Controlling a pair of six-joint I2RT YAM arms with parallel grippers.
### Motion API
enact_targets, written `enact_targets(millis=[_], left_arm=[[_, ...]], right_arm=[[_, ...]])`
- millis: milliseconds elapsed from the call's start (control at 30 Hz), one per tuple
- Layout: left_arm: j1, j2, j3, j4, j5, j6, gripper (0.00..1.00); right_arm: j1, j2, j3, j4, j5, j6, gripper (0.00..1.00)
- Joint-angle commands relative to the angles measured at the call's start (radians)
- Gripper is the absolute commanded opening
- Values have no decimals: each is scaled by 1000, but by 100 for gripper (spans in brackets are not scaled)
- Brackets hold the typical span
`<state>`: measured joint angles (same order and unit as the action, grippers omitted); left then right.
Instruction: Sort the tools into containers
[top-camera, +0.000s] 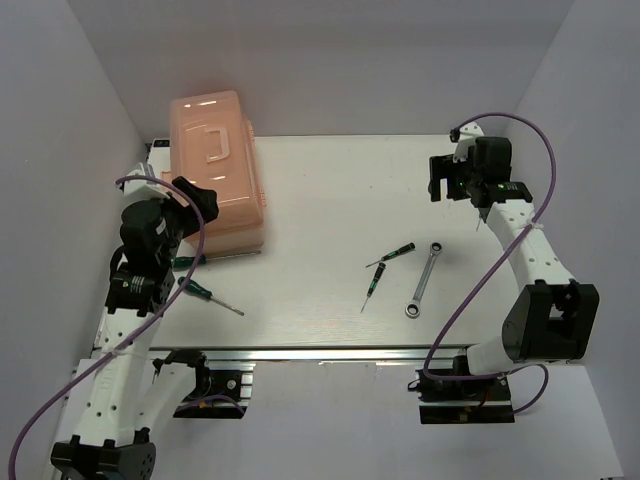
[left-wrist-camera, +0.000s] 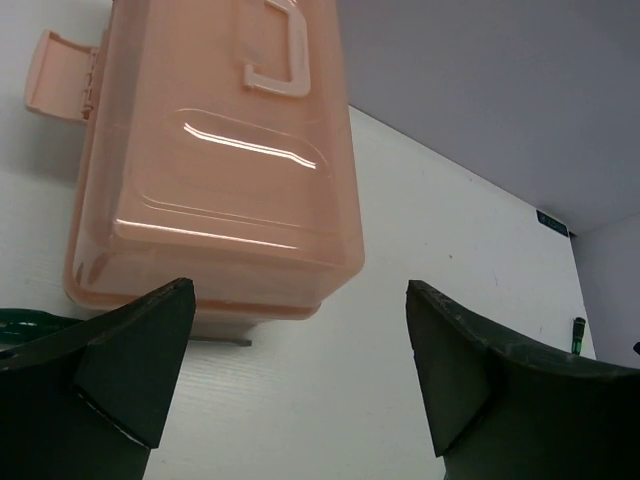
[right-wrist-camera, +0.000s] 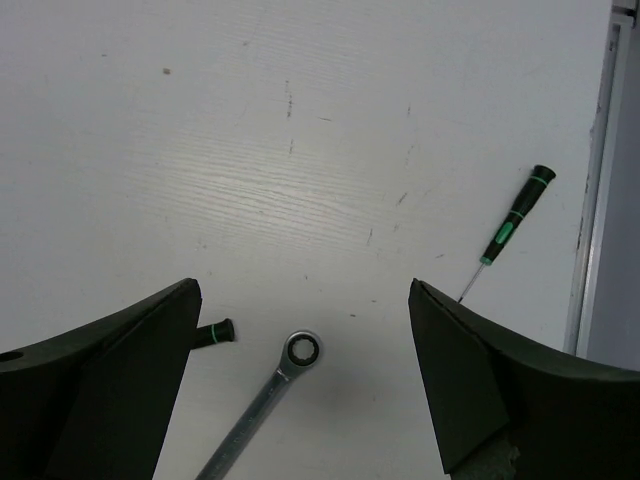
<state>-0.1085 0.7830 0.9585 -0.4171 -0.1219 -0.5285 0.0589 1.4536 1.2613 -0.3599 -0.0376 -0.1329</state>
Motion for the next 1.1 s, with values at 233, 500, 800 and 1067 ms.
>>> enact_targets(millis=[233, 500, 800, 1067], left_arm=[[3, 140, 92, -17, 11, -34, 54], [171, 456, 356, -91, 226, -53, 40], [286, 762, 579, -143, 303, 8, 81], [290, 973, 791, -170, 176, 116, 82]], right_arm=[[31, -38, 38, -79, -564, -376, 89], [84, 16, 88, -120, -754, -376, 89], [90, 22, 30, 45, -803, -202, 86], [90, 37, 10, 44, -800, -209, 89]])
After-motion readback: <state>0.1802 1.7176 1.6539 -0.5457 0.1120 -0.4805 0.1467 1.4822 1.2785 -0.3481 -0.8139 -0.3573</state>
